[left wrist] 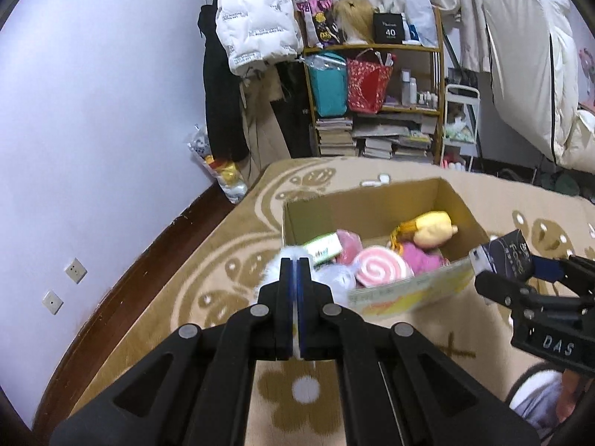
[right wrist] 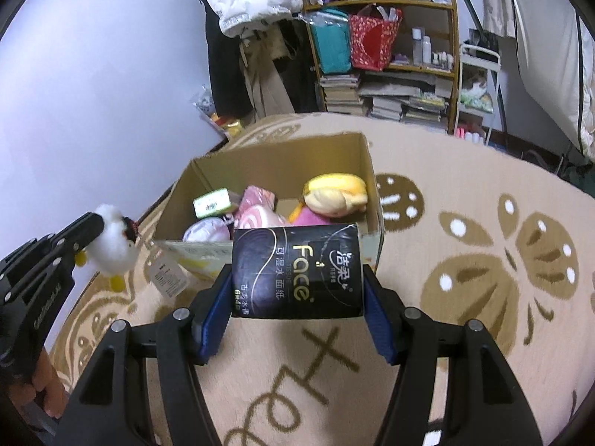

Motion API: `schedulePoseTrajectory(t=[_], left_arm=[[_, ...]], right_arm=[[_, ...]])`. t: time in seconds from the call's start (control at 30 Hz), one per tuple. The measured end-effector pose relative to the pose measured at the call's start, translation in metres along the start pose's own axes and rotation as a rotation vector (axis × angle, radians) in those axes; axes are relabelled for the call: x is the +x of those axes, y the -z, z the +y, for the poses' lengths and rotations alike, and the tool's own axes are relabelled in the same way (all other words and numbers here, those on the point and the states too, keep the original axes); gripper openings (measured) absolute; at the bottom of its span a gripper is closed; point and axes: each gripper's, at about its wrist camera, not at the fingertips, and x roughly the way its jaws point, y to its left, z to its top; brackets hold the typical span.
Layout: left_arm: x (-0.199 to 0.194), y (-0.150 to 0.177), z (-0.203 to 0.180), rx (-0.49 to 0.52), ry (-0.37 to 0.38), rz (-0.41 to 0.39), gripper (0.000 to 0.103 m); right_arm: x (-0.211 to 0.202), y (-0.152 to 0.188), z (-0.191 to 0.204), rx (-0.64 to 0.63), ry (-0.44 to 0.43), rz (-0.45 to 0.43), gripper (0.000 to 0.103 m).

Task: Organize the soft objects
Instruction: 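Lift the pompom keychain and black tissue pack and carry them over the box, then lower both items into the box and open both grippers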

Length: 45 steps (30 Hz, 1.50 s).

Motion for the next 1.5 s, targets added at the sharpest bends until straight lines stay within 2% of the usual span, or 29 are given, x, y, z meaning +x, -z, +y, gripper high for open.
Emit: schedulePoseTrajectory(t=[0.23,0.47,0.63,0.9,1.23,1.5], left_arm=[[0.004,-0.026,0.000,0.030,-0.008,-0.065,0.001],[0.014,-0.042,0.002,0.032,0.011,-0.094,0.001],[0.027,-0.054,-0.003,0.039,0.047,-0.109,0.001],[0.043,-0.062,-0.004,-0.009,0.088,-0.148,0.001],[0.094,-0.038,-0.010,-0.008,0.095,-0.002,0.002],[0.110,-0.026,-0.004,-0.026,0.086,0.076,0.006]], right_arm=[[0.003,-0.016,0.002,-0.045,0.005,-0.048,0.068],[0.010,-0.037,0.006,-0.071,0.013,-0.083,0.068],[0.016,-0.052,0.008,-0.088,0.019,-0.099,0.068],[0.037,-0.066,0.011,-0.112,0.009,-0.103,0.068],[0.068,-0.062,0.007,-0.107,-0.011,-0.078,0.068],[0.085,-0.055,0.001,-0.087,-0.013,-0.032,0.069]])
